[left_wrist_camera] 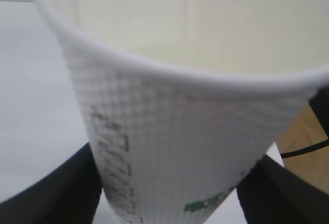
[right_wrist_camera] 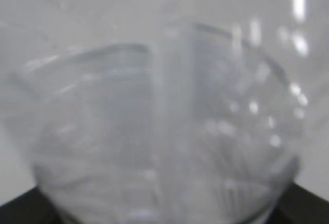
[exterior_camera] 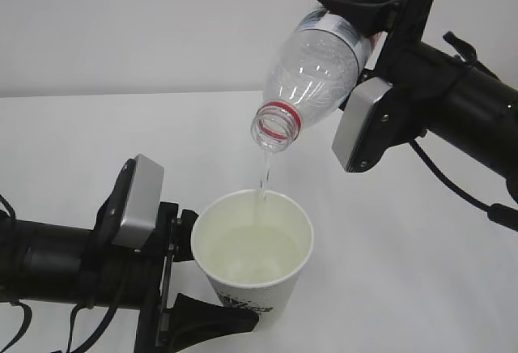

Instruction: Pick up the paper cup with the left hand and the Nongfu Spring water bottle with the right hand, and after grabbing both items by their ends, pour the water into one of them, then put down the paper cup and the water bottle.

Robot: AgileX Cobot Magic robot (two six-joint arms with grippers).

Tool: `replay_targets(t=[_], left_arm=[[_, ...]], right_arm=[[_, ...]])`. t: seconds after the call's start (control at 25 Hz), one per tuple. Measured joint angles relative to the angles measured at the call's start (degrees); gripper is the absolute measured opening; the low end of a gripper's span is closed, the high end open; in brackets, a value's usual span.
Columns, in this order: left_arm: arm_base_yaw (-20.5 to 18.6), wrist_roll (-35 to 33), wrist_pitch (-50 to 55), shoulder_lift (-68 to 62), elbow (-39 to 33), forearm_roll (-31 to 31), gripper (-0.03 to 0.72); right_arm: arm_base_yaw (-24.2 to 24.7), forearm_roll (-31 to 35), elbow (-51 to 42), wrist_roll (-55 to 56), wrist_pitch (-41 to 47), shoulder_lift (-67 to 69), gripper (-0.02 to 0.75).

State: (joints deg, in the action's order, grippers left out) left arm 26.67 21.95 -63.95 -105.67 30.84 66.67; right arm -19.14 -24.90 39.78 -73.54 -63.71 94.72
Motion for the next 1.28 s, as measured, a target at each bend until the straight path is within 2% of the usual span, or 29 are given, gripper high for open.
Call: replay_targets(t=[1.28], left_arm=[[0.0, 0.0, 0.0, 0.0, 0.0, -1.0, 0.554]], right_arm=[[0.0, 0.0, 0.0, -0.2, -0.1, 0.0, 0.492]])
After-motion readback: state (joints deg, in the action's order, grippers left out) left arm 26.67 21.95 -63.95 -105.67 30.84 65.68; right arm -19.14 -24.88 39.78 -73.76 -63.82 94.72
